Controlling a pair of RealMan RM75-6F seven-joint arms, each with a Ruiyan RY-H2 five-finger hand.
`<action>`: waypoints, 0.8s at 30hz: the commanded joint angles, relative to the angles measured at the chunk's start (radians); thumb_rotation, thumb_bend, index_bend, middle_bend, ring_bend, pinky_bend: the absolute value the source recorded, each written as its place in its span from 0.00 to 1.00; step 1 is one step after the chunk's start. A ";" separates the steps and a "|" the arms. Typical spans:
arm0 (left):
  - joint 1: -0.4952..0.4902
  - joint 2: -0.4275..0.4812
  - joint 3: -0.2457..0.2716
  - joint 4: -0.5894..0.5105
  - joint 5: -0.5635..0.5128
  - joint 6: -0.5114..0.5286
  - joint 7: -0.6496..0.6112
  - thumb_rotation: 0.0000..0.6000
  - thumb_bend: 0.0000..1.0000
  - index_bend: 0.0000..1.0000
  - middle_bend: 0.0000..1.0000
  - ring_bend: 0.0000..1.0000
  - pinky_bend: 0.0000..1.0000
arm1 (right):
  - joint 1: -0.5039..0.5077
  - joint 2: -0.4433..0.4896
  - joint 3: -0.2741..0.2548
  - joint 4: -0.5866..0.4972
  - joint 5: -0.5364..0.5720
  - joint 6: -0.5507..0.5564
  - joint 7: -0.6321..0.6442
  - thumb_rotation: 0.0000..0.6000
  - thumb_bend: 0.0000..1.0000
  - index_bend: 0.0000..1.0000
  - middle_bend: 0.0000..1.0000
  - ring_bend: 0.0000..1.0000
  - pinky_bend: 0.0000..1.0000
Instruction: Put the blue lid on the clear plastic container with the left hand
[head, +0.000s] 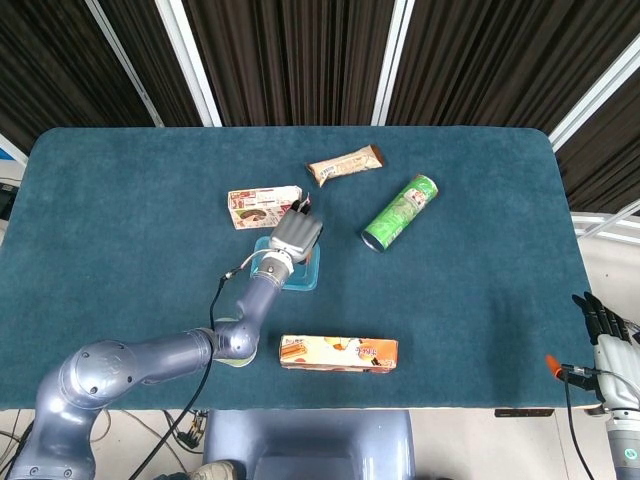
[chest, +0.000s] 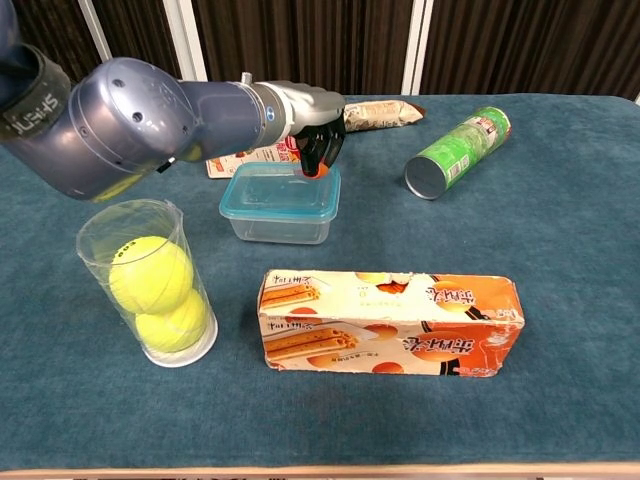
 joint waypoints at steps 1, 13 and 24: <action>0.003 -0.007 -0.007 0.005 0.014 0.016 -0.002 1.00 0.52 0.65 0.54 0.12 0.11 | 0.000 0.000 0.000 -0.001 0.002 -0.001 0.000 1.00 0.29 0.10 0.00 0.00 0.00; 0.033 -0.013 -0.051 -0.033 0.158 0.122 -0.046 1.00 0.52 0.67 0.55 0.12 0.10 | 0.001 0.002 0.000 -0.004 0.004 -0.005 -0.002 1.00 0.29 0.10 0.00 0.00 0.00; 0.047 0.025 -0.046 -0.107 0.106 0.035 -0.011 1.00 0.52 0.67 0.55 0.13 0.10 | 0.000 0.002 0.003 -0.007 0.013 -0.004 -0.009 1.00 0.29 0.10 0.00 0.00 0.00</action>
